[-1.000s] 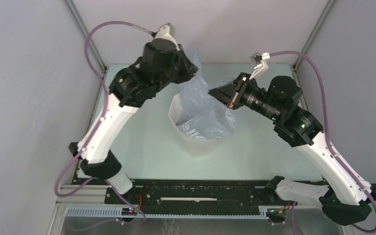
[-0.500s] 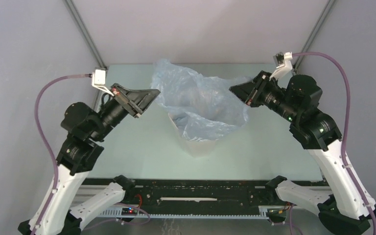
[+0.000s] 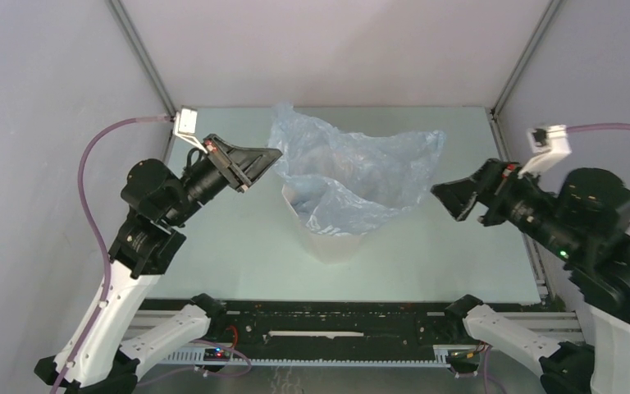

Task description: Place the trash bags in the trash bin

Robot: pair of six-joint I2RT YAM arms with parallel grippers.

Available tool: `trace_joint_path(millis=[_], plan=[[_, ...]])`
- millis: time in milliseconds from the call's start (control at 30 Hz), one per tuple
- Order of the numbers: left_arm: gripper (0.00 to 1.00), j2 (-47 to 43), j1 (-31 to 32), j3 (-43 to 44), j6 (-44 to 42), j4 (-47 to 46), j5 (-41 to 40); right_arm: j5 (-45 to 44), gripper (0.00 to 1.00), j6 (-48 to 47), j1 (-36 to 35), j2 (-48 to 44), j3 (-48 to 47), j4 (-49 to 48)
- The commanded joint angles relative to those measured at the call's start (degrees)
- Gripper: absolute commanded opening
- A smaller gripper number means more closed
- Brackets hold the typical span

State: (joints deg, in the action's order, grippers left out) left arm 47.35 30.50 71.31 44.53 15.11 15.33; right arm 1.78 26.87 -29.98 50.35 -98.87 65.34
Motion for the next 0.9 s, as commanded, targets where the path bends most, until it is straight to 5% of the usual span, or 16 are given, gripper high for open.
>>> trace_joint_path(millis=[0,200,367,533,733,867], plan=[[0.00,0.2,-0.2,3.5,-2.2,1.1,1.5,-6.6,0.95,-4.1,0.3,2.8,-11.2,8.9],[0.00,-1.0,-0.2,3.5,-3.1,3.0,1.4,1.2,0.85,-4.7,-2.1,13.3,-24.6,5.4],[0.00,-1.9,-0.4,4.7,-4.3,4.2,-1.6,-4.2,0.81,-4.3,-17.7,20.4,-23.4,-3.0],[0.00,0.2,-0.7,7.3,-6.2,3.1,-0.8,-8.0,0.82,-4.5,-26.0,28.4,-24.5,-0.6],[0.00,4.6,-2.0,11.0,-6.5,-2.0,0.4,-10.7,0.85,-6.0,-26.5,29.4,-19.4,-1.3],[0.00,9.9,-2.2,15.9,-8.5,-2.0,1.9,-0.9,0.95,-7.0,-21.9,24.7,-15.6,-6.3]])
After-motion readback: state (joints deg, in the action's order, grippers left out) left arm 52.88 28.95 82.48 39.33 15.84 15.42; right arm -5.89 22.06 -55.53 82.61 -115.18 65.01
